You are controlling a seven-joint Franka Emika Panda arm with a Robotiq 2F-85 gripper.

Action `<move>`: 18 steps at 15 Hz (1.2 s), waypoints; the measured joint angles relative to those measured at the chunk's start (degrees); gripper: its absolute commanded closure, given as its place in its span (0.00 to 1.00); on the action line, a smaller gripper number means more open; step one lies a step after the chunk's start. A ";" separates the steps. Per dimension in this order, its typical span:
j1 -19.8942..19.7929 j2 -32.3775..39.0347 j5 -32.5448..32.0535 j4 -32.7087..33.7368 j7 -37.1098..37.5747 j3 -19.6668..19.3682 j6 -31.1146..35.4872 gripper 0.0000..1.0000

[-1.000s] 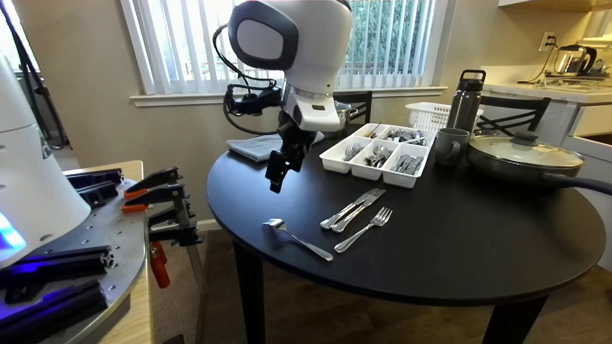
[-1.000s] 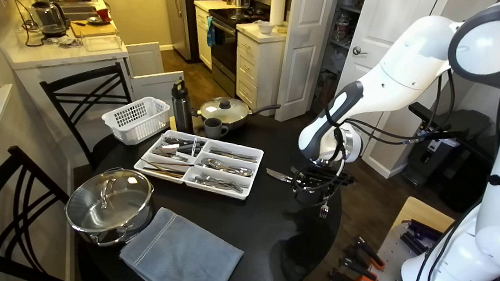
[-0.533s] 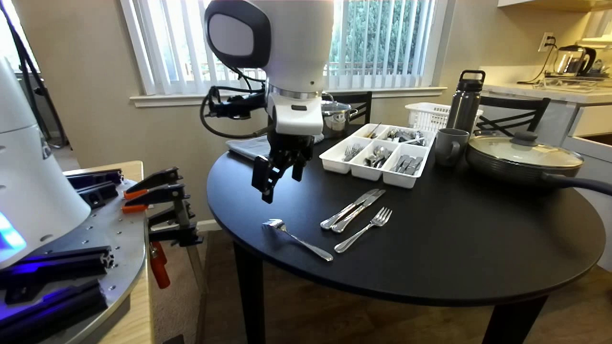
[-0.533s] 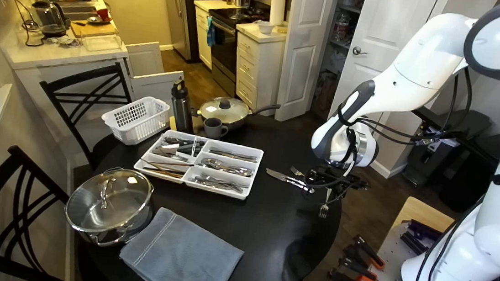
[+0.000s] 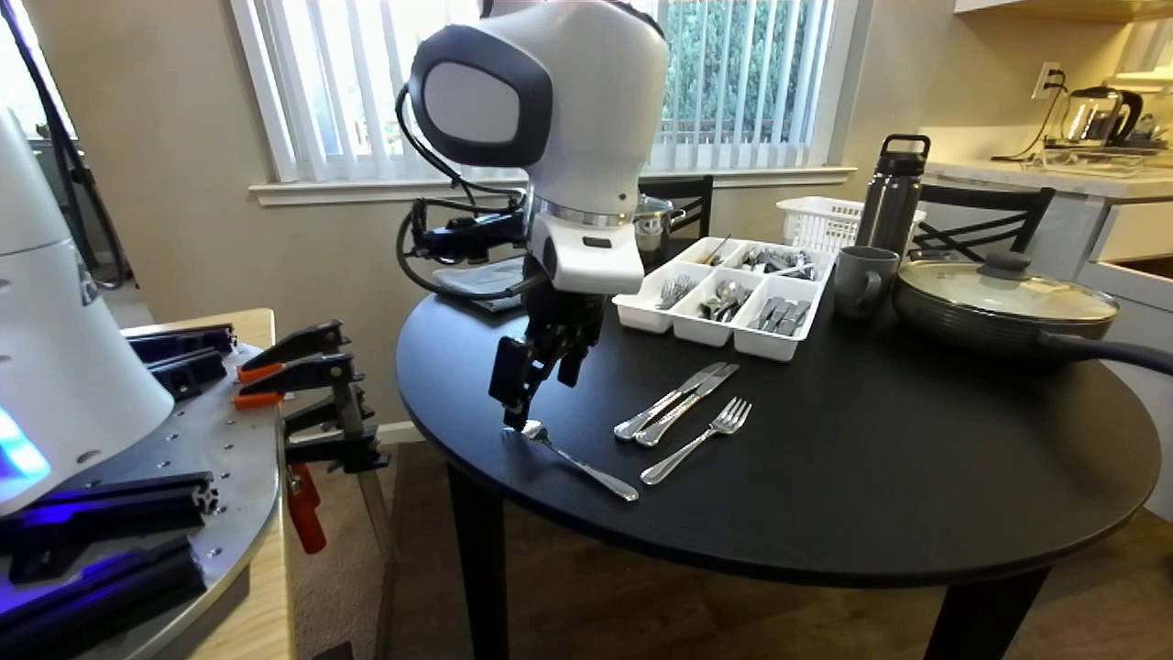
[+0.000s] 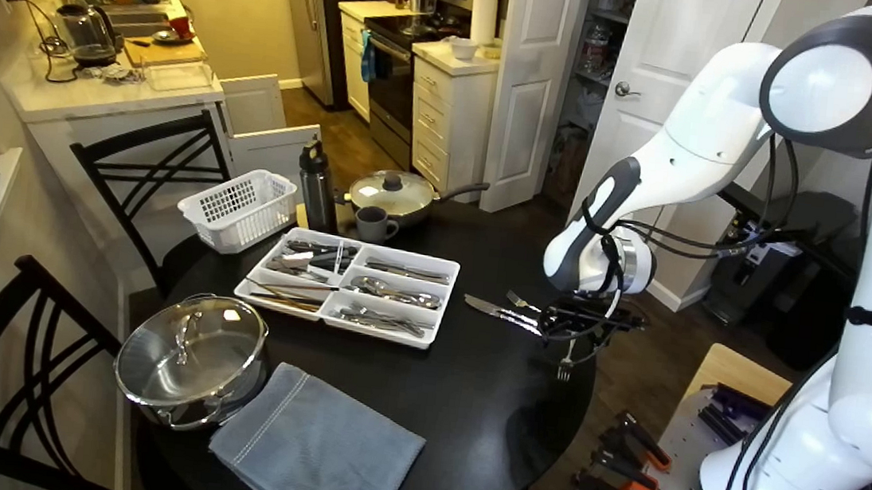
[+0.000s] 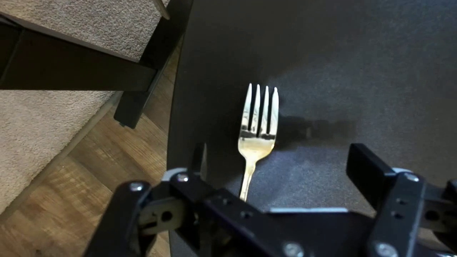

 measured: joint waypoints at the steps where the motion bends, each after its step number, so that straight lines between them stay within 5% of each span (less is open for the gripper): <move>1: 0.16 0.91 -0.76 0.45 0.45 0.02 0.00 0.00; 4: 0.58 3.59 -1.27 1.46 0.58 0.37 0.00 0.00; 5: 0.58 4.42 -1.27 1.74 0.58 0.63 0.08 0.25; 16: -1.74 6.19 4.38 0.48 0.48 5.70 13.07 0.92; 18: -1.72 6.18 4.38 0.42 0.48 6.15 14.62 0.93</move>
